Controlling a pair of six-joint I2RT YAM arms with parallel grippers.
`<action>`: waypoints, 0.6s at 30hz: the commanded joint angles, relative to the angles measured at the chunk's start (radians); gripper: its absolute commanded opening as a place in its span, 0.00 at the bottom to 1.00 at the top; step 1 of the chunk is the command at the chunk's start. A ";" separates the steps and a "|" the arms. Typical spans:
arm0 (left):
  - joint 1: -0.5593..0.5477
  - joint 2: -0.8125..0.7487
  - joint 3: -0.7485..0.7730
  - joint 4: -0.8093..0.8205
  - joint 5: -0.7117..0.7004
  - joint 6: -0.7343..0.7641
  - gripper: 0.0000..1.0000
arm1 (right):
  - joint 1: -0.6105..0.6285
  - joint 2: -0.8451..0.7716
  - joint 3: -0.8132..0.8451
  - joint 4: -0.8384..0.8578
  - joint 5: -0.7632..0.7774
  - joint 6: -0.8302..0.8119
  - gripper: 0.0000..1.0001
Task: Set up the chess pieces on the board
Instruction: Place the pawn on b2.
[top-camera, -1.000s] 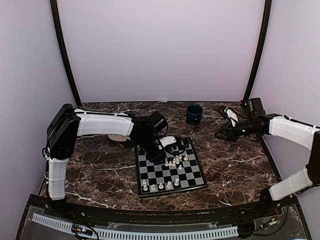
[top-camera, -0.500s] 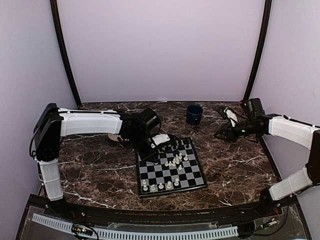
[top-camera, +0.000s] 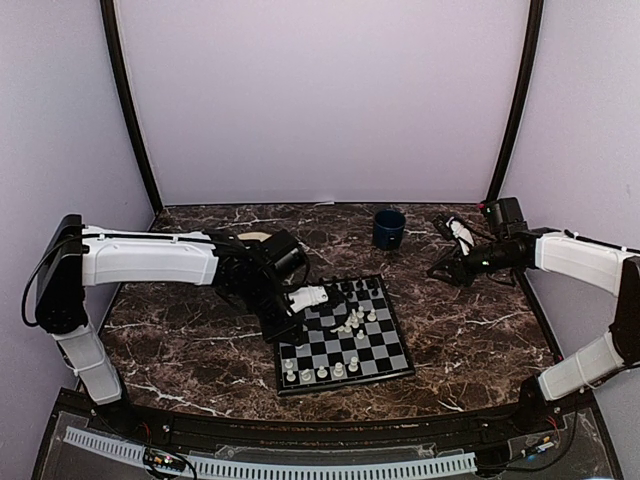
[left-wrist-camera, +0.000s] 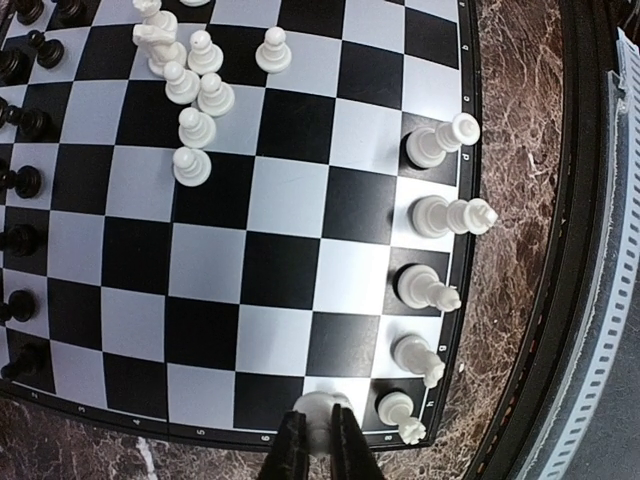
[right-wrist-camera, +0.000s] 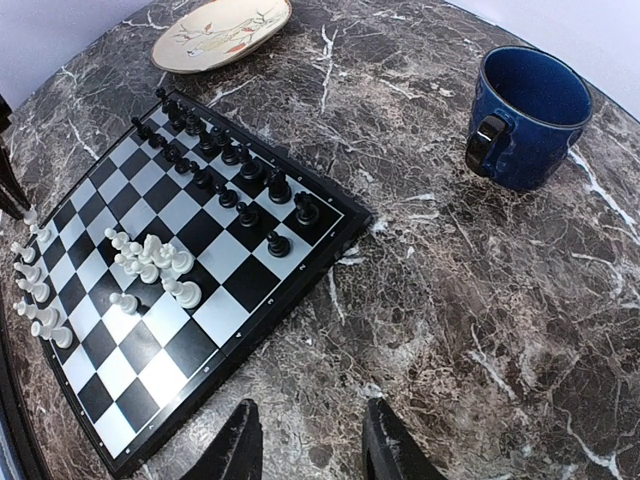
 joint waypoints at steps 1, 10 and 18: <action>-0.021 0.019 -0.001 -0.001 0.014 0.002 0.06 | -0.004 0.004 0.000 0.009 -0.014 -0.001 0.35; -0.058 0.103 0.040 -0.017 -0.007 0.030 0.06 | -0.004 0.001 0.002 0.005 -0.017 0.002 0.35; -0.061 0.120 0.040 -0.003 -0.015 0.026 0.06 | -0.004 0.010 0.002 0.005 -0.023 0.001 0.35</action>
